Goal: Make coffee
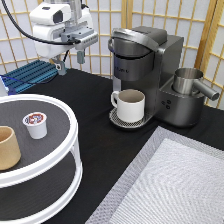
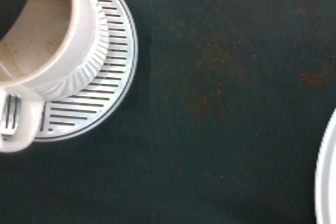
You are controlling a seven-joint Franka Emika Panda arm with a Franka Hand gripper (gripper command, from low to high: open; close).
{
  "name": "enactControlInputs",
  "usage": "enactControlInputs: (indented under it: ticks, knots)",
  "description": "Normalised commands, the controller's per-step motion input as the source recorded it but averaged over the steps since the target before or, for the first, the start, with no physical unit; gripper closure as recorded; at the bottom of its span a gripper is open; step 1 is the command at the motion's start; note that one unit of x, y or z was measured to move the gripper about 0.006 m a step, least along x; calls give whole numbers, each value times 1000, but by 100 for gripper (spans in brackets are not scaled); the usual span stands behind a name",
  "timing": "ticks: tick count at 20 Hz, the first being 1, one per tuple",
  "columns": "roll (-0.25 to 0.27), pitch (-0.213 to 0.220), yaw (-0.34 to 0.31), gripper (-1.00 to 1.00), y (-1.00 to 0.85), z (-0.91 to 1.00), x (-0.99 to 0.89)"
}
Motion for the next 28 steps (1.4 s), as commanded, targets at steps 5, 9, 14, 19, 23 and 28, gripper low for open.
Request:
enactControlInputs:
  ticks: [5, 9, 14, 19, 23, 28]
  knots:
    - [3, 26, 0, -100, -1, 67, 140]
    - [3, 45, -25, -100, 0, 201, 389]
    - [40, 90, -8, -100, -21, 579, 807]
    - [56, 118, 0, -100, -61, 760, 985]
    - [152, 167, 0, -100, -234, 738, 796]
    - [237, 187, -1, -100, -420, 591, 577]
